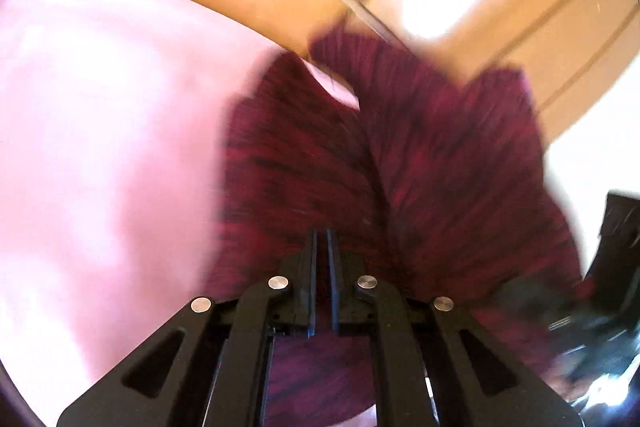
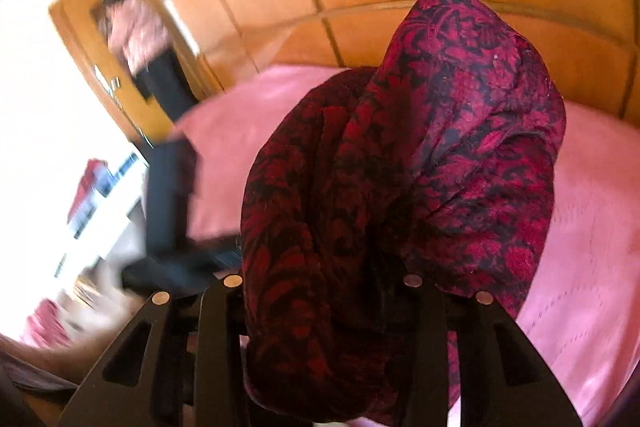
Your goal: Fold small clothes
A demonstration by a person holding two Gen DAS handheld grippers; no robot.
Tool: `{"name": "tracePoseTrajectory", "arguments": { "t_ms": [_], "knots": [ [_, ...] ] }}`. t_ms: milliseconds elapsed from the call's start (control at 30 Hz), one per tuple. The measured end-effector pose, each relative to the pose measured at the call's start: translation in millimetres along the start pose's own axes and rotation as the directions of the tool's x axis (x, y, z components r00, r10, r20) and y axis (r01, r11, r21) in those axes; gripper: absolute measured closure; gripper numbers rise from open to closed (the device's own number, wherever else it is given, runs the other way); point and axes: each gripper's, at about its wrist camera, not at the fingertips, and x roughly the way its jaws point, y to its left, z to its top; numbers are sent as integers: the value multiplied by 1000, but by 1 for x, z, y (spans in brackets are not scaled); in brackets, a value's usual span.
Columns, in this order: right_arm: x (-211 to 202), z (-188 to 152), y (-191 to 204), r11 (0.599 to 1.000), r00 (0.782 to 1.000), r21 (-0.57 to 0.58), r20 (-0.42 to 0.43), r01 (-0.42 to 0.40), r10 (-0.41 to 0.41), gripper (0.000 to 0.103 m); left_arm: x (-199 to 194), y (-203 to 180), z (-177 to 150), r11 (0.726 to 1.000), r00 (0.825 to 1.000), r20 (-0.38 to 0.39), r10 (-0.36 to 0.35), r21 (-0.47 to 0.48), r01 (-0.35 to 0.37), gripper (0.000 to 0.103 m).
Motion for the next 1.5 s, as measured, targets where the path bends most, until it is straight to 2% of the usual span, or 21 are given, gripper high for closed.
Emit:
{"name": "tracePoseTrajectory", "arguments": {
  "t_ms": [100,233,300,367,400,467,500,533,567,633,700,733,833,933,1033,1133,1300,1400,1500],
  "knots": [
    [22,-9,16,993,998,-102,-24,55,-58,62,-37,13,10,1000,998,59,-19,-20,20,98],
    [39,-20,43,963,991,-237,-4,129,-134,58,-68,1,27,993,988,97,-118,11,118,98],
    [43,-25,52,949,986,-271,18,164,-165,56,-68,-15,36,983,979,88,-183,36,180,82],
    [41,-29,55,938,982,-292,35,186,-184,54,-60,-30,41,976,975,56,-213,59,210,50],
    [42,-30,56,934,981,-299,43,194,-190,54,-50,-39,44,973,975,14,-223,69,222,48],
    [40,-32,60,933,980,-300,60,198,-189,51,-22,-53,46,977,980,-67,-185,92,191,48],
    [37,-33,58,934,981,-299,71,196,-183,49,-11,-54,47,979,980,-105,-170,98,181,55],
    [38,-33,73,933,981,-302,76,194,-180,45,1,-56,46,980,977,-145,-154,102,170,65],
    [34,-34,71,934,982,-305,83,188,-171,40,8,-58,45,982,977,-163,-138,109,157,77],
    [25,-34,65,943,988,-296,84,152,-132,32,17,-64,46,978,976,-170,-136,134,160,84],
    [9,-31,54,964,996,-256,69,67,-51,30,14,-71,47,978,979,-162,-125,146,149,86],
    [-1,-28,46,979,998,-204,51,-23,34,28,12,-70,51,978,980,-157,-119,153,143,87],
    [-39,-24,15,976,976,-86,65,-201,207,25,4,-66,49,977,982,-156,-107,165,132,87],
    [-65,-28,-12,966,961,-9,102,-258,258,25,10,-68,50,977,984,-155,-87,179,115,87],
    [-57,-34,-36,980,976,24,92,-199,196,25,9,-69,52,978,986,-149,-70,185,97,87],
    [-31,-33,-33,990,990,33,40,-139,137,33,7,-66,53,981,989,-144,-46,182,72,87],
    [-4,-32,-6,993,999,-113,20,-46,48,32,-1,-47,47,984,990,-121,65,171,-44,88],
    [27,-32,10,984,1000,-179,-4,-9,9,32,-1,-29,35,973,979,-100,175,168,-157,88],
    [51,-37,20,963,998,-260,2,66,-68,31,0,-22,27,964,973,-72,221,167,-207,86]
  ]
}}
